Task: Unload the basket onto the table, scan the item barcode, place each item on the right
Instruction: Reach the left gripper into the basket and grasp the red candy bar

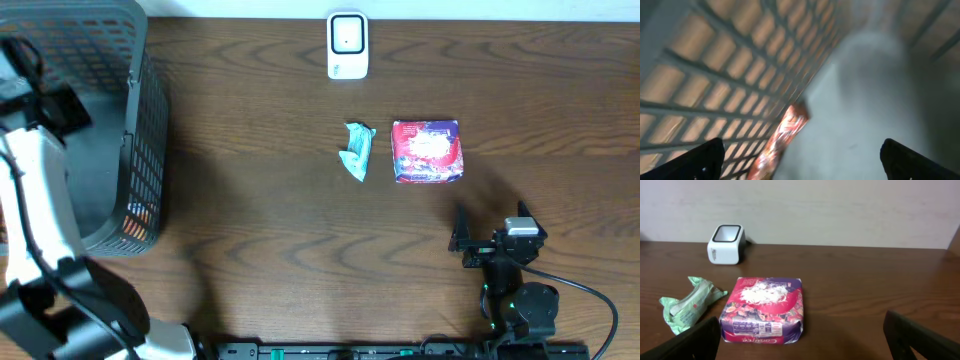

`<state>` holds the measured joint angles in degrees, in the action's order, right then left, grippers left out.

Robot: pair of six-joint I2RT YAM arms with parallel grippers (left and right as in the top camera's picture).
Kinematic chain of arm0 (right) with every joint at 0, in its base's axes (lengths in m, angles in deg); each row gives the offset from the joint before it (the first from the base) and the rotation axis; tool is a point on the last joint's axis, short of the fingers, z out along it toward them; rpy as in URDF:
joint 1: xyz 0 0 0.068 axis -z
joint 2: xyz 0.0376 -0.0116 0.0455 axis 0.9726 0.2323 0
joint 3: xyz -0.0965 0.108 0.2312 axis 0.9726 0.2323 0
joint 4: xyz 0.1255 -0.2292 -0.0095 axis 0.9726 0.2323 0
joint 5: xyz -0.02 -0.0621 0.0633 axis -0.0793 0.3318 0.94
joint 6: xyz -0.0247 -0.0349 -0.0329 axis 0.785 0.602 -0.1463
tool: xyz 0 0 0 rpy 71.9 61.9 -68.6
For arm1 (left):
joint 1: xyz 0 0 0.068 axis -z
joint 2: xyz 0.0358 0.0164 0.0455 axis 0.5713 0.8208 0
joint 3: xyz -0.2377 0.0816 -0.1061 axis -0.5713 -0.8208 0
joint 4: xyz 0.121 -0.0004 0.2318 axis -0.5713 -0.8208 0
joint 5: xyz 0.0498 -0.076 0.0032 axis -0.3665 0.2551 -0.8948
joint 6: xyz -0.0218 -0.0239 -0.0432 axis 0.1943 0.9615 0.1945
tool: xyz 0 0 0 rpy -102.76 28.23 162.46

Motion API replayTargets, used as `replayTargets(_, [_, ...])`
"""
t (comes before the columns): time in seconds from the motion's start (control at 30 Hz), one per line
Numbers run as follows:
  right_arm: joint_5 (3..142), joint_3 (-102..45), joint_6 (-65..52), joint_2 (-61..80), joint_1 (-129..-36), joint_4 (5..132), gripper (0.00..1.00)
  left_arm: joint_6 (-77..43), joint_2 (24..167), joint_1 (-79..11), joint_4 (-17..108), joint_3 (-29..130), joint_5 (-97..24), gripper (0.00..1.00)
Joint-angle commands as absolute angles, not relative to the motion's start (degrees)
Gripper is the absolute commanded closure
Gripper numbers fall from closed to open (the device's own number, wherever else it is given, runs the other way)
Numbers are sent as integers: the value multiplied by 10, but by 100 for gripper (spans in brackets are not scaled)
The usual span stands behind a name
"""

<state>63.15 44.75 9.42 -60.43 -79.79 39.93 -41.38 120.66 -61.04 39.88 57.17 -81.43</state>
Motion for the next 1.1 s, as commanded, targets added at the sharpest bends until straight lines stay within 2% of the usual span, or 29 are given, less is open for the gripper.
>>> replayTargets(0.0, [632,449,90,-607,-788,401,1,-487,1222,-622,409,539,-882,3])
replayTargets(0.17, [632,449,90,-607,-788,401,1,-520,1232,-646,439,504,-866,4])
replayTargets(0.37, [632,449,90,-607,-788,401,1,-599,1238,-670,453,475,-766,18])
replayTargets(1.0, [632,449,90,-607,-788,401,1,-683,1348,-730,484,459,-750,19])
replayTargets(1.07, [632,449,90,-607,-789,401,1,-683,1365,-730,484,459,-750,27])
